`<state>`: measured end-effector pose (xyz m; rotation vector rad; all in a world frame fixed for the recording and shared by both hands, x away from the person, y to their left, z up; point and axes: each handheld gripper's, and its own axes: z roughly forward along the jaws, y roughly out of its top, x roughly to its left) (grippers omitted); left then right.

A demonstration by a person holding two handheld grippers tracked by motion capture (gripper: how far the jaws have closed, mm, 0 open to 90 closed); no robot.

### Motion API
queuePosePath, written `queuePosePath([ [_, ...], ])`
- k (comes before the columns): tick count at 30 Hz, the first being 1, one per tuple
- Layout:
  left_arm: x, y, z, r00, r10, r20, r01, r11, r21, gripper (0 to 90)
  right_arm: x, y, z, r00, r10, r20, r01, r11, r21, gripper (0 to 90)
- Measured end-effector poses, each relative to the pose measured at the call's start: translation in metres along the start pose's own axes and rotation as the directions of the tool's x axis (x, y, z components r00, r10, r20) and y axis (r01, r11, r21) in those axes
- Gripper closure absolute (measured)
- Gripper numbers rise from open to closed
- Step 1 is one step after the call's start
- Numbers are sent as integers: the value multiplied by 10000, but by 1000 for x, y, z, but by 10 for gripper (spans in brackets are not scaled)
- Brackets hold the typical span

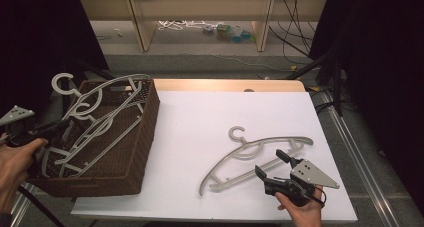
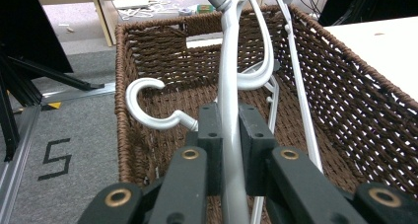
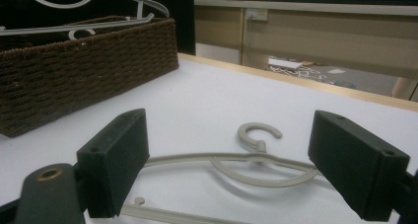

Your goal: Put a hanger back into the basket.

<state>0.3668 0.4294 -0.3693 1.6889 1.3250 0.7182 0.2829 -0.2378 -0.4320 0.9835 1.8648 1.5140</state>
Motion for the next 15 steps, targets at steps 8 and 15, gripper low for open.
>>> queuePosePath([
  [8, 4, -4, 0, 9999, 59, 120, -58, 9999, -95, 819, 0, 0, 0, 10000, 2, -14, -2, 10000, 17, 165],
  [15, 4, -3, 0, 9992, 312, 249, -311, 9995, -34, 819, 0, 0, 0, 10000, 31, -37, -30, 10000, 42, 165],
])
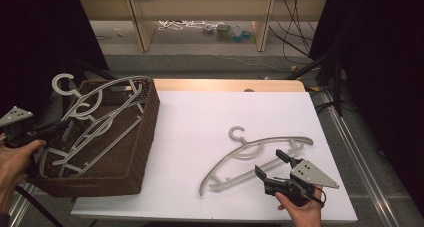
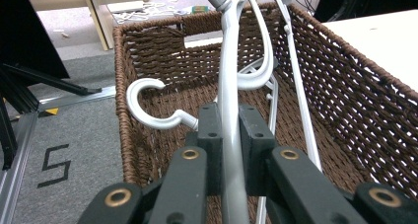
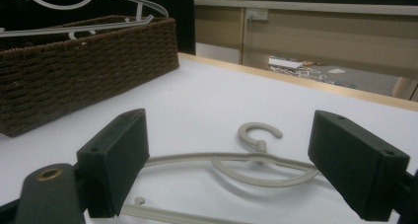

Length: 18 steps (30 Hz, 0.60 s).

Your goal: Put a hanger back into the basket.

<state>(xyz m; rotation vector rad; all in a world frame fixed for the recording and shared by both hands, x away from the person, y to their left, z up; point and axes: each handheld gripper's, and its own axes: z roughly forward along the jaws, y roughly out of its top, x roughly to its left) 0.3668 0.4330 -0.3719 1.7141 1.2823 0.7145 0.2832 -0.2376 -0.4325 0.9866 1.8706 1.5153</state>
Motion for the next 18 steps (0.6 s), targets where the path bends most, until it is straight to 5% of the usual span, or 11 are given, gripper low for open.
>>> queuePosePath([
  [18, 11, -2, 6, 9989, 472, -62, -466, 9962, 740, 819, 0, 0, 1, 10000, -25, 17, 25, 10000, 38, 165],
])
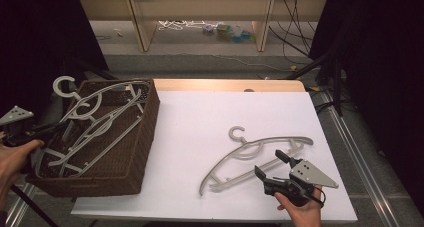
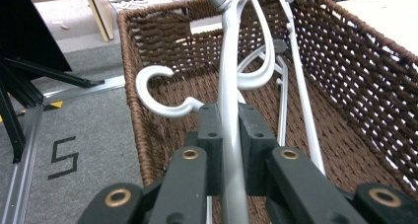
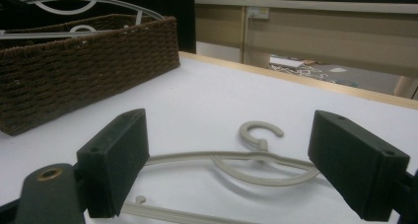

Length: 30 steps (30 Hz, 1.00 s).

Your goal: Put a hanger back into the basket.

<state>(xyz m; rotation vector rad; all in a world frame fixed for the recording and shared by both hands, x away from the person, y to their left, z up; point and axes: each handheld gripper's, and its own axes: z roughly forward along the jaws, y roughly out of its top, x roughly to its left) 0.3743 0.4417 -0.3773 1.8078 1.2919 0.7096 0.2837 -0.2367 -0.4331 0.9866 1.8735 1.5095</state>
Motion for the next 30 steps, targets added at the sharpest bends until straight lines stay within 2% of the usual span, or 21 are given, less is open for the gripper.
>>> queuePosePath([
  [3, 0, 0, 6, 9999, 125, -110, -121, 9992, 370, 818, 0, 0, 0, 10000, -3, -63, 4, 10000, 84, 165],
  [7, -3, 0, 13, 9991, 422, 6, -421, 9957, 822, 818, -1, 0, 1, 9999, 47, -89, -47, 10000, 8, 165],
  [9, -4, 0, 15, 9990, 434, 44, -437, 9950, 895, 818, -1, 0, 0, 10000, 29, -38, -28, 9999, 137, 165],
  [12, -6, 2, 19, 9986, 536, 42, -537, 9932, 1034, 817, 0, 0, 0, 10000, -6, -61, 6, 10000, -3, 166],
  [13, -7, 3, 20, 9972, 741, -129, -722, 9910, 1132, 817, 0, 0, 0, 10000, 1, -58, -1, 10000, 25, 165],
  [14, -5, 4, 18, 9941, 1079, -73, -1051, 9802, 1681, 817, 0, -1, 0, 10000, 5, -62, -5, 10000, 24, 166],
  [15, -9, 2, 23, 9983, 586, -74, -572, 9901, 1285, 816, 0, 0, 0, 10000, -11, -55, 11, 10000, 6, 165],
  [16, -6, 4, 21, 9949, 1010, 26, -998, 9780, 1834, 815, 0, 0, 0, 10000, -37, 13, 37, 10000, 25, 166],
  [17, -8, 3, 25, 9973, 736, -12, -723, 9819, 1751, 812, 0, 0, 0, 10000, 1, -58, -1, 10000, 2, 165],
  [18, -6, 3, 25, 9936, 1130, -23, -1103, 9736, 1997, 809, 0, 0, 0, 10000, -14, -57, 14, 10000, 13, 165],
  [19, -6, 3, 26, 9937, 1120, -61, -1079, 9693, 2210, 810, 0, 0, 0, 10000, -20, -5, 20, 10000, 41, 166],
  [21, -7, 3, 27, 9940, 1089, -60, -1051, 9706, 2163, 809, 0, 0, 1, 9999, 82, -130, -84, 9999, -111, 166],
  [24, -9, 4, 28, 9909, 1338, -139, -1265, 9619, 2423, 806, 0, 0, 0, 10000, -10, -25, 10, 10000, 28, 166],
  [26, -9, 3, 30, 9909, 1339, -127, -1261, 9580, 2576, 801, 0, 0, 0, 10000, -9, -21, 9, 10000, 14, 166],
  [27, -10, 2, 32, 9920, 1257, -149, -1179, 9606, 2517, 798, 0, 0, 0, 10000, -36, -14, 36, 10000, 9, 166],
  [28, -9, 4, 32, 9921, 1248, -149, -1163, 9567, 2667, 797, 0, 0, 0, 10000, -32, -59, 32, 10000, 21, 166],
  [30, -10, 4, 35, 9914, 1293, -179, -1198, 9557, 2687, 795, 0, 0, 0, 10000, -43, -14, 43, 10000, 21, 167],
])
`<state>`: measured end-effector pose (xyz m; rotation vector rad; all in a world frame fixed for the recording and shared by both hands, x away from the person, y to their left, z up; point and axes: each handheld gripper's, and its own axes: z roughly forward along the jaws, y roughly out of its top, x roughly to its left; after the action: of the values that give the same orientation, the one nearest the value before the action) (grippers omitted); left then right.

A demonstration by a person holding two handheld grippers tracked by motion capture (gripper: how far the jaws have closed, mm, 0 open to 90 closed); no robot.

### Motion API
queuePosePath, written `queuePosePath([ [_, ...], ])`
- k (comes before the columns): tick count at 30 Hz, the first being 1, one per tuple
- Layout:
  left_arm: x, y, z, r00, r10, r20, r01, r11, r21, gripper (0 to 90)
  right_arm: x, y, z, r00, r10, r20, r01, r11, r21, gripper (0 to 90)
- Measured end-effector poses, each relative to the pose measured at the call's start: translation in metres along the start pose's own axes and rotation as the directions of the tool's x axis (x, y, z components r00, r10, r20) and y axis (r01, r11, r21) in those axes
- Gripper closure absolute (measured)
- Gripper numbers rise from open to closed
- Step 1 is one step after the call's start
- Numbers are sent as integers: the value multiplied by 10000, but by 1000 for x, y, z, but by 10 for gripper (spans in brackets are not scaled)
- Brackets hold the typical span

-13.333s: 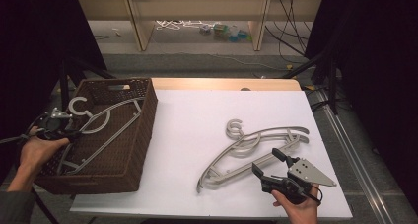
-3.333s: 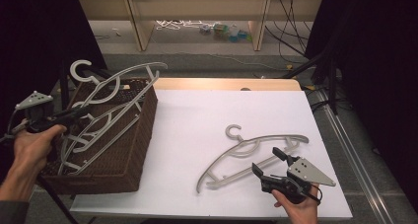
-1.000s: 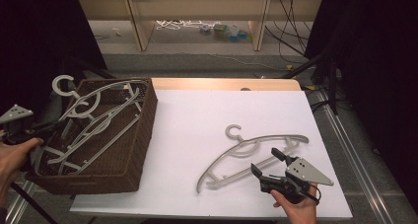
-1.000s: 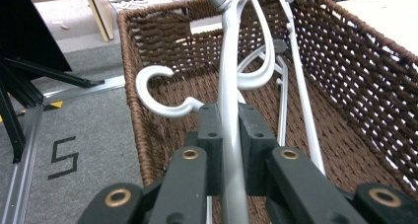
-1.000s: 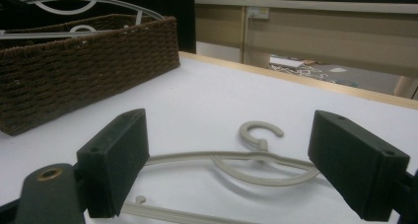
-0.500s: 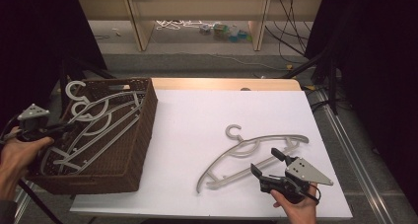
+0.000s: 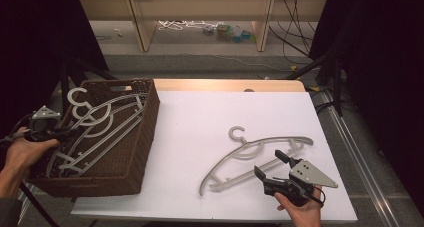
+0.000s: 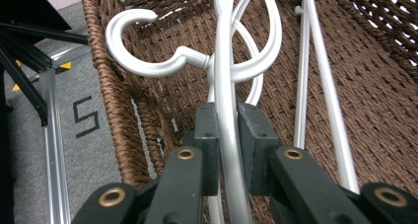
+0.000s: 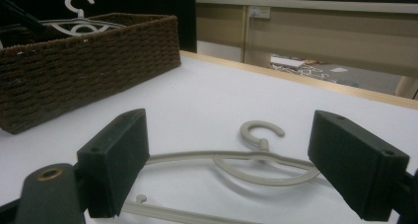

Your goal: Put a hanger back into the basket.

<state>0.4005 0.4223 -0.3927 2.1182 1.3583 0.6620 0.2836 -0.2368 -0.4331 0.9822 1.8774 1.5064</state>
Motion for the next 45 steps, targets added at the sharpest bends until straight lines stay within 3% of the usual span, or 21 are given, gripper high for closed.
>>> queuePosePath([
  [3, -4, 1, 4, 9998, 165, -127, -161, 9995, 269, 784, 0, 0, 0, 10000, 15, -7, -15, 10000, 10, 167],
  [11, -6, 7, 0, 9997, 76, -253, -75, 10000, 39, 729, 0, 0, 1, 9998, 124, -159, -127, 9998, -152, 170],
  [19, -7, 6, -4, 9998, -182, -41, 181, 9998, -93, 679, 0, 0, 0, 10000, 12, -19, -12, 10000, 7, 170],
  [25, -10, 7, -9, 9973, -732, -75, 728, 9965, -411, 558, 0, 0, 0, 10000, 11, 7, -11, 10000, 25, 170],
  [28, -15, 9, -14, 9946, -1029, 132, 1037, 9914, -797, 504, 0, 1, 0, 10000, 14, -53, -14, 10000, -67, 169],
  [31, -22, 12, -20, 9913, -1308, 141, 1315, 9833, -1255, 447, 0, 0, 0, 10000, 9, -49, -9, 10000, -41, 167],
  [32, -28, 14, -20, 9858, -1675, 136, 1674, 9708, -1717, 428, 1, 0, 1, 9999, 119, -122, -121, 9998, -174, 167],
  [33, -32, 15, -23, 9859, -1666, 163, 1667, 9686, -1846, 412, 1, 0, 1, 9998, 119, -146, -121, 9998, -167, 167],
  [37, -52, 18, -32, 9817, -1854, 437, 1902, 9435, -2713, 377, 0, 0, 0, 9999, 88, -93, -89, 9999, -113, 166],
  [41, -71, 21, -40, 9748, -1963, 1056, 2209, 9139, -3405, 353, 1, 0, 1, 9999, 113, -113, -115, 9998, -136, 165],
  [45, -92, 23, -44, 9725, -1866, 1392, 2266, 8954, -3833, 334, 0, 0, 0, 9999, 68, -98, -69, 9999, -119, 165],
])
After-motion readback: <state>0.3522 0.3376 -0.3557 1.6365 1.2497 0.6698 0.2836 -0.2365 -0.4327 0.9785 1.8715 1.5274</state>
